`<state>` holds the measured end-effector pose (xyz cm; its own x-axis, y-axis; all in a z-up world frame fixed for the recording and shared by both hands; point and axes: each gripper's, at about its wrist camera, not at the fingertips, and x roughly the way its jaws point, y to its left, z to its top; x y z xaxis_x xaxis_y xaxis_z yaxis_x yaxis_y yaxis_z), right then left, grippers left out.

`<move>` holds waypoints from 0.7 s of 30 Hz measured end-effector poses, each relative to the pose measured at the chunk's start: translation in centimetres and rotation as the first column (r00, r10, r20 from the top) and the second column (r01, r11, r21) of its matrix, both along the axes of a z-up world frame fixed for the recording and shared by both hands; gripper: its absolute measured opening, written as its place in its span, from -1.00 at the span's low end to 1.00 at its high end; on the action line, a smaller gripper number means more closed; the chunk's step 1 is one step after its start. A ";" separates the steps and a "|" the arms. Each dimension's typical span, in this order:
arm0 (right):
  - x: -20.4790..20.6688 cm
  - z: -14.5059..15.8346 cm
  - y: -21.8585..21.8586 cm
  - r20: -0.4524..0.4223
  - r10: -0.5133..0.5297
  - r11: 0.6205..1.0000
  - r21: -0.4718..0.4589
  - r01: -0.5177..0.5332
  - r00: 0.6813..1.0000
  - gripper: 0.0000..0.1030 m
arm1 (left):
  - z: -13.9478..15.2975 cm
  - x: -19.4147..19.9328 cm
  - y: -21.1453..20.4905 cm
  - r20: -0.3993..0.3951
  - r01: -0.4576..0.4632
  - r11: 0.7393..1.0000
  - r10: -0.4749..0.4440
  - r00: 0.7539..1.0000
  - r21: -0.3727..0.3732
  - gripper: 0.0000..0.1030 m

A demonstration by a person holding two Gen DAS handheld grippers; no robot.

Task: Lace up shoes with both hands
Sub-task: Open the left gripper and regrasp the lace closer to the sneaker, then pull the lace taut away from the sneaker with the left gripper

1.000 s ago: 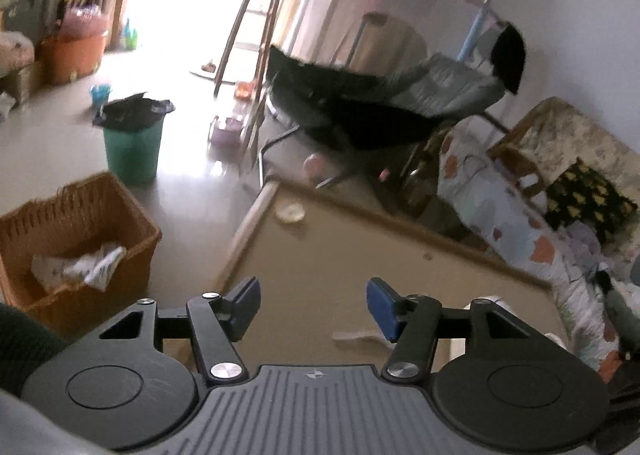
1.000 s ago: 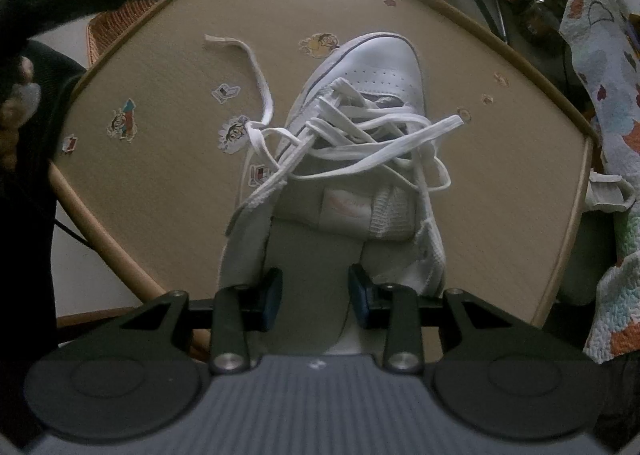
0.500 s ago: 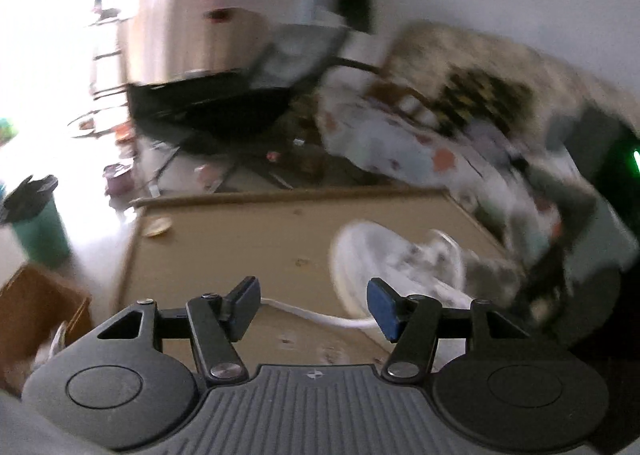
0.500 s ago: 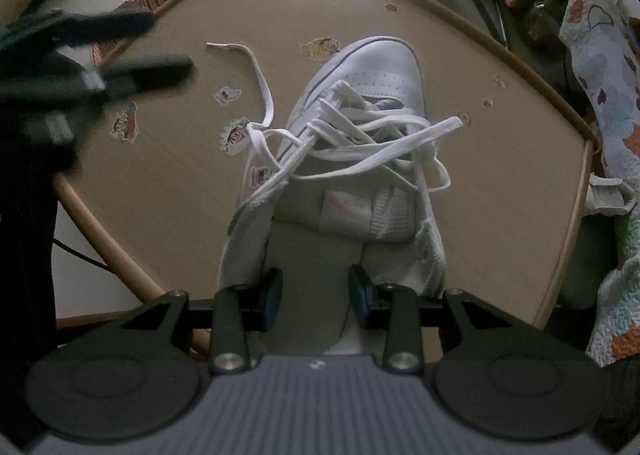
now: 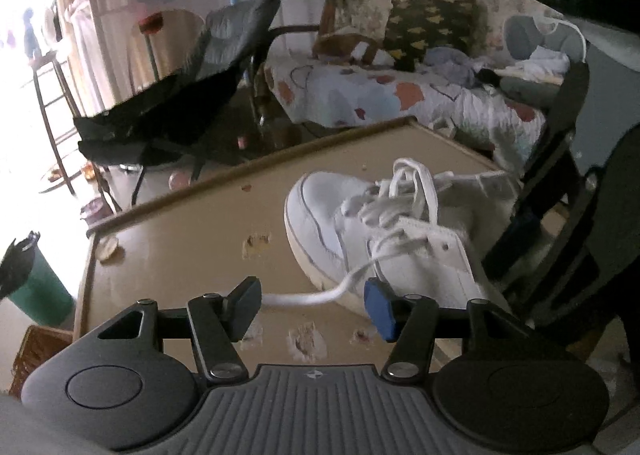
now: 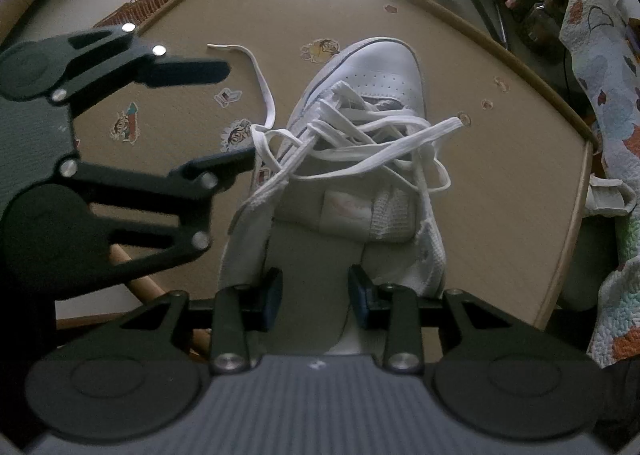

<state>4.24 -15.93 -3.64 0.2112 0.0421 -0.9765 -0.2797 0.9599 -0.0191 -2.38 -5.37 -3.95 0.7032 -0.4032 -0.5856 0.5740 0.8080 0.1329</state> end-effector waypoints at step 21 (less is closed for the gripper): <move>-0.2 0.1 0.6 0.000 -0.001 1.000 0.000 0.001 1.000 -0.30 | -0.2 -1.4 -2.5 0.120 0.098 0.994 -0.093 0.988 -0.036 -0.90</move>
<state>4.03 -15.36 -3.54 0.2114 0.0417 -0.9765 -0.2792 0.9600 -0.0194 -3.74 -7.87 -4.13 0.7231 -0.4945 -0.4822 0.6314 0.7563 0.1712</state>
